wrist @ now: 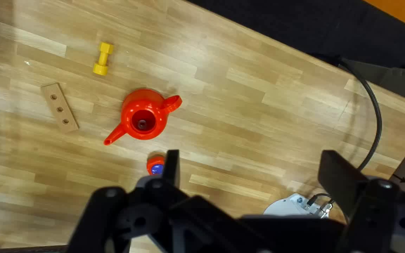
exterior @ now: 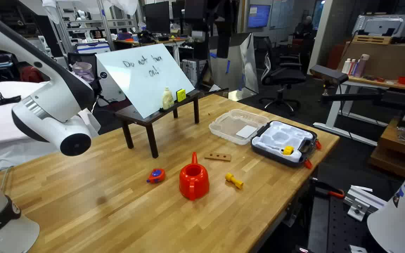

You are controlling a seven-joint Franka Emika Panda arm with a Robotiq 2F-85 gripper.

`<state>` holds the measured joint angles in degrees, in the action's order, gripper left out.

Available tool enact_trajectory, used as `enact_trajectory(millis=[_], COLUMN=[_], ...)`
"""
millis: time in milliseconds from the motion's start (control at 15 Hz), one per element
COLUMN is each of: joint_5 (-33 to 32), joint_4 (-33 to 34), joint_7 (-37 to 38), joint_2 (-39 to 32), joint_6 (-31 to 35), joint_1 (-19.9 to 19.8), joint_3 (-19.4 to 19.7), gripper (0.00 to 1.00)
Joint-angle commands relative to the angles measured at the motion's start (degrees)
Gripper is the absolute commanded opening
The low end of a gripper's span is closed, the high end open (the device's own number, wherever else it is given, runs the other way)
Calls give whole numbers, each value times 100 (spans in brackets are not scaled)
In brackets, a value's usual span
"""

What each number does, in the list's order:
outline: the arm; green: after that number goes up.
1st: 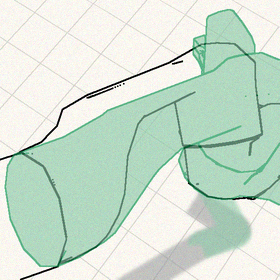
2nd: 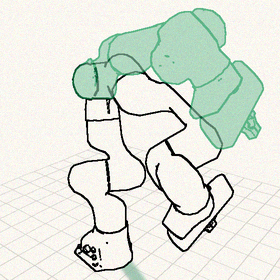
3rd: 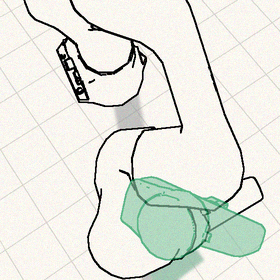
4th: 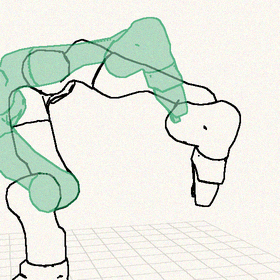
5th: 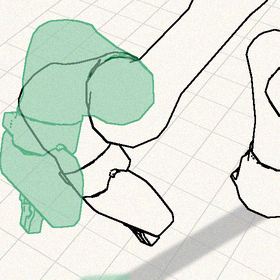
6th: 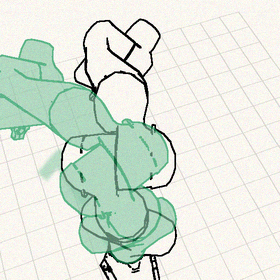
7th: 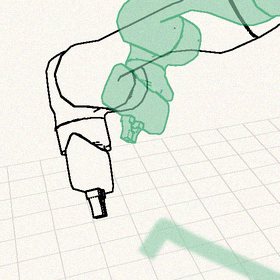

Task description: Take the measuring tape from the case and put it on the table

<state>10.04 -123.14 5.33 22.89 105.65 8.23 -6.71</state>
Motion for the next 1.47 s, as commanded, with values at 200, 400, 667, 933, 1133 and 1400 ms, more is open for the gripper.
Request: enact_trajectory(millis=[200, 400, 667, 933, 1133, 1400], joint_5=[13, 13, 54, 113, 59, -44], joint_4=[18, 18, -12, -69, -149, -454], joint_7=[-9, -9, 59, 98, 281, 855], joint_2=[0, 0, -33, -63, -100, -64], joint_6=[-12, -12, 91, 190, 280, 567], joint_1=[-40, -40, -79, -148, -286, -662], joint_3=[-34, -34, -9, 87, 160, 320], gripper=[100, 100, 100, 100, 100, 100])
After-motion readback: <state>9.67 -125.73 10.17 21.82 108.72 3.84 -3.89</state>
